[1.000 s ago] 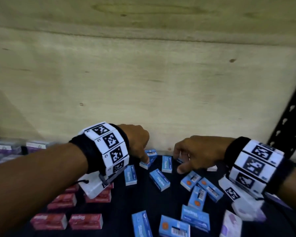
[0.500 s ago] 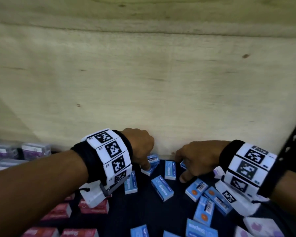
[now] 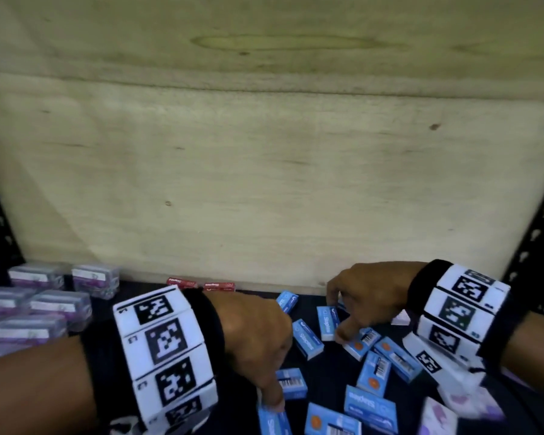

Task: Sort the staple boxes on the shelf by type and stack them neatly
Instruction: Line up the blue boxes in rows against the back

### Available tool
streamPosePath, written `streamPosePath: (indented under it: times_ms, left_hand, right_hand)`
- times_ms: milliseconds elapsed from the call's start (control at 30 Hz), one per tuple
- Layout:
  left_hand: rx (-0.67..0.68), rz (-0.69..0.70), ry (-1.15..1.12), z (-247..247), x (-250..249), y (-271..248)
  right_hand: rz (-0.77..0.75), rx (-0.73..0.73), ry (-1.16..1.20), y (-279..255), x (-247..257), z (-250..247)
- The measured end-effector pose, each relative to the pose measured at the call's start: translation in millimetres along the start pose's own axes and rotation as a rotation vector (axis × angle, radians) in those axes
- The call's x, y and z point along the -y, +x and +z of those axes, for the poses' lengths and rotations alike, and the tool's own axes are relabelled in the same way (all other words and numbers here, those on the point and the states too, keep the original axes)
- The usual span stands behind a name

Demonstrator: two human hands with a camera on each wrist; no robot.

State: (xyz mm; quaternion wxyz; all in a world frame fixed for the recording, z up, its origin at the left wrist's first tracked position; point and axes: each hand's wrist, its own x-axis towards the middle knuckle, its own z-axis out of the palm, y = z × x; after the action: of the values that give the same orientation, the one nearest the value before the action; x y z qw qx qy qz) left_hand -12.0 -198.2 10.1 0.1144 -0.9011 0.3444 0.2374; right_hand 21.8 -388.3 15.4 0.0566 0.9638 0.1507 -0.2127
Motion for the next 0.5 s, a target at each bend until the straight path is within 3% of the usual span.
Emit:
streamPosePath:
  times_ms: [233,500]
  left_hand:
    - [-0.044,0.037,-0.022,12.2,-18.5,-16.9]
    - [-0.042,0.041,-0.097,14.4,-24.7,-21.6]
  right_hand:
    - [-0.083,0.075,0.038,-50.0,13.1,23.0]
    - [-0.122,0.074,0.112,-68.1,15.2,36.6]
